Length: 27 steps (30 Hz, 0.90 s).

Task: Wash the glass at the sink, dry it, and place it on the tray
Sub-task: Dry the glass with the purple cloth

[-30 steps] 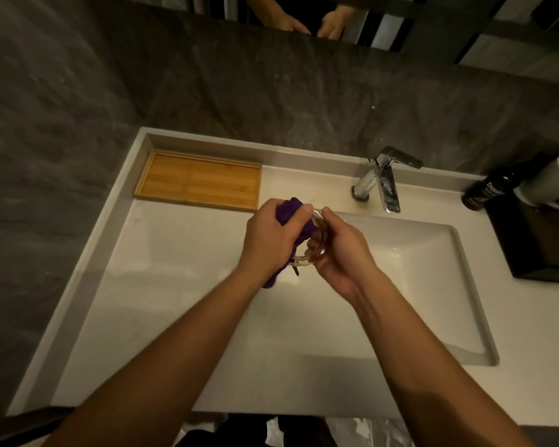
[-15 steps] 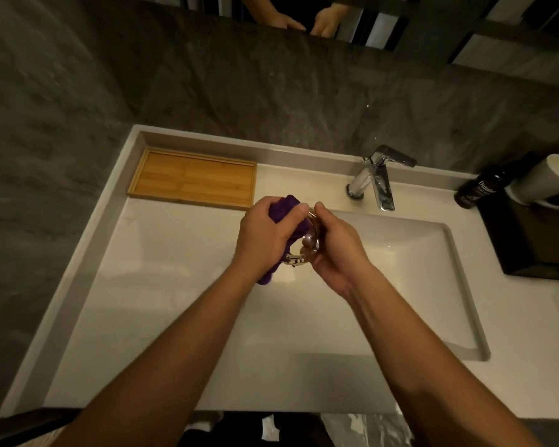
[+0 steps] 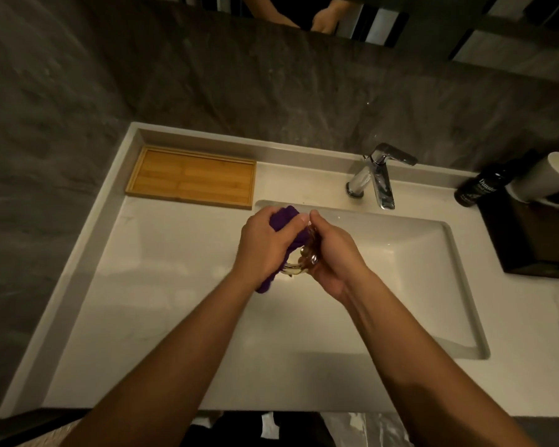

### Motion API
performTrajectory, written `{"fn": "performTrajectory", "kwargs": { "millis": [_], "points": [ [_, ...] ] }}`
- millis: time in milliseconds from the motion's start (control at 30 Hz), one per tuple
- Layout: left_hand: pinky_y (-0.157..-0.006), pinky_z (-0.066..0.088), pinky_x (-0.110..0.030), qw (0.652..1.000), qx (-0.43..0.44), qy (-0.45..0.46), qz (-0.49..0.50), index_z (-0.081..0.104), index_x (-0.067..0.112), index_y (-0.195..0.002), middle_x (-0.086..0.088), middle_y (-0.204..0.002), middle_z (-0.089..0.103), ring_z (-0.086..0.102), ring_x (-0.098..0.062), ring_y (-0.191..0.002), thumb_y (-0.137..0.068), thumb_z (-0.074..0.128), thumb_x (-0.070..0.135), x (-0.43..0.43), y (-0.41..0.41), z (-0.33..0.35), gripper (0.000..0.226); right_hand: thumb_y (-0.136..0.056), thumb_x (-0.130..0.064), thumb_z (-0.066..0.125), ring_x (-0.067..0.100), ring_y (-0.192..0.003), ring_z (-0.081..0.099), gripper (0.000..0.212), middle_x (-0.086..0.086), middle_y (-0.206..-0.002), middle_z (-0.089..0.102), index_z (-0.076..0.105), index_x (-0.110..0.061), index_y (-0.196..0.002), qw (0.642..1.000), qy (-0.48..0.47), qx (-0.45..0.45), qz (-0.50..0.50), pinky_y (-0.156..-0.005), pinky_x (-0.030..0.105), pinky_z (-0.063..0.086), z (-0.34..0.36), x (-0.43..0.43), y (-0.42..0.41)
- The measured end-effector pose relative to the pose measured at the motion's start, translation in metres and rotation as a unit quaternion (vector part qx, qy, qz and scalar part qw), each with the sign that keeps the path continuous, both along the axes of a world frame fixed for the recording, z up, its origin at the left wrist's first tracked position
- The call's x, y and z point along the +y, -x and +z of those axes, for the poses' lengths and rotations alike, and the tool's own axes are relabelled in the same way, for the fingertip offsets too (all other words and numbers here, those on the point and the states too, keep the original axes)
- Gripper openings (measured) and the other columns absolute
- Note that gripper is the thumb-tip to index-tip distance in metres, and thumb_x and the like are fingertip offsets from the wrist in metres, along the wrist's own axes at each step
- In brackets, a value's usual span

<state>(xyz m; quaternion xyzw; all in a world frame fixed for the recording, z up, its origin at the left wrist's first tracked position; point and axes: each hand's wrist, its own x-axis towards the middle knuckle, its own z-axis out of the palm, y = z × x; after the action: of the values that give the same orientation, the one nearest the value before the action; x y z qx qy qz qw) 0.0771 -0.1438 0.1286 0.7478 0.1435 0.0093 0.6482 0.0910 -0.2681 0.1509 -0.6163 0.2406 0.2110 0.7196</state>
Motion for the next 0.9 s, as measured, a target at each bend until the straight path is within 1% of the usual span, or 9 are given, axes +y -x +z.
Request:
{"fn": "performTrajectory", "kwargs": {
  "millis": [100,167,267,400,500,600,667,800,900],
  "points": [
    [-0.08,0.062,-0.027,0.979,0.005,0.096,0.18,0.067,0.022,-0.115,0.006,-0.102,0.075,0.071,-0.008,-0.091,-0.091,0.071,0.047,-0.027,0.015,-0.004,0.034,-0.109,-0.035,0.052,0.036,-0.097,0.069,0.047,0.027,-0.111,0.071,0.069,0.005,-0.127,0.994,-0.077,-0.017,-0.079,-0.087,0.042,0.056,-0.007,0.015,0.01],
    [-0.081,0.059,-0.017,0.964,0.003,0.138,0.228,0.062,0.02,-0.126,0.004,-0.113,0.071,0.069,-0.008,-0.101,-0.094,0.069,0.042,-0.035,0.018,-0.002,0.04,-0.111,-0.034,0.049,0.032,-0.106,0.077,0.045,0.024,-0.117,0.078,0.07,0.003,-0.124,0.977,-0.177,-0.012,-0.117,-0.092,0.039,0.061,-0.012,0.019,0.016],
    [-0.077,0.055,-0.009,0.981,-0.029,0.083,0.175,0.061,0.02,-0.127,0.003,-0.116,0.07,0.067,-0.011,-0.104,-0.093,0.07,0.04,-0.026,0.013,-0.002,0.04,-0.112,-0.039,0.042,0.025,-0.102,0.078,0.05,0.019,-0.119,0.079,0.069,0.001,-0.125,0.975,-0.2,-0.022,-0.096,-0.091,0.035,0.059,-0.017,0.013,0.02],
    [-0.076,0.055,-0.011,0.992,-0.08,-0.004,0.094,0.059,0.02,-0.128,0.003,-0.116,0.066,0.064,-0.013,-0.105,-0.093,0.071,0.036,0.0,0.002,-0.001,0.04,-0.107,-0.059,0.041,0.015,-0.065,0.053,0.051,0.009,-0.094,0.065,0.07,-0.018,-0.115,0.998,-0.029,0.022,0.052,-0.061,0.029,0.038,-0.02,-0.011,0.013],
    [-0.078,0.055,-0.012,0.993,-0.107,-0.026,0.03,0.06,0.016,-0.129,-0.001,-0.118,0.066,0.063,-0.017,-0.108,-0.095,0.068,0.038,0.01,-0.002,-0.005,0.041,-0.101,-0.071,0.039,0.016,-0.047,0.046,0.057,0.011,-0.072,0.061,0.065,-0.02,-0.107,0.986,-0.056,0.103,0.123,-0.05,0.024,0.03,-0.011,-0.026,0.003],
    [-0.075,0.052,-0.009,0.99,-0.133,-0.045,-0.012,0.065,0.012,-0.125,-0.005,-0.115,0.069,0.065,-0.014,-0.102,-0.095,0.058,0.043,0.011,0.003,-0.006,0.044,-0.097,-0.077,0.039,0.015,-0.041,0.052,0.069,0.015,-0.069,0.066,0.064,-0.014,-0.11,0.968,-0.057,0.171,0.173,-0.04,0.018,0.035,-0.006,-0.028,-0.007],
    [-0.072,0.052,-0.01,0.989,-0.142,-0.039,-0.011,0.068,0.016,-0.117,-0.003,-0.106,0.071,0.066,-0.011,-0.096,-0.098,0.053,0.041,0.01,0.005,-0.006,0.035,-0.097,-0.072,0.049,0.015,-0.044,0.059,0.066,0.017,-0.076,0.067,0.066,-0.01,-0.114,0.96,-0.08,0.204,0.172,-0.039,0.018,0.045,-0.007,-0.028,-0.009],
    [-0.066,0.053,-0.02,0.994,-0.099,0.014,0.05,0.069,0.031,-0.091,0.008,-0.08,0.07,0.066,-0.005,-0.077,-0.102,0.048,0.043,0.01,0.008,-0.014,0.026,-0.098,-0.038,0.067,0.024,-0.069,0.066,0.032,0.023,-0.096,0.071,0.065,-0.011,-0.116,0.961,-0.145,0.212,0.099,-0.052,0.026,0.06,-0.01,-0.025,-0.007],
    [-0.078,0.059,-0.037,0.992,-0.036,0.1,0.07,0.074,0.026,-0.099,-0.002,-0.091,0.077,0.072,-0.021,-0.089,-0.105,0.049,0.041,0.008,0.016,-0.026,0.03,-0.097,-0.023,0.069,0.025,-0.073,0.07,0.026,0.023,-0.104,0.069,0.071,-0.009,-0.119,0.976,-0.129,0.157,0.074,-0.06,0.03,0.062,-0.015,-0.021,-0.002]
  ]
}}
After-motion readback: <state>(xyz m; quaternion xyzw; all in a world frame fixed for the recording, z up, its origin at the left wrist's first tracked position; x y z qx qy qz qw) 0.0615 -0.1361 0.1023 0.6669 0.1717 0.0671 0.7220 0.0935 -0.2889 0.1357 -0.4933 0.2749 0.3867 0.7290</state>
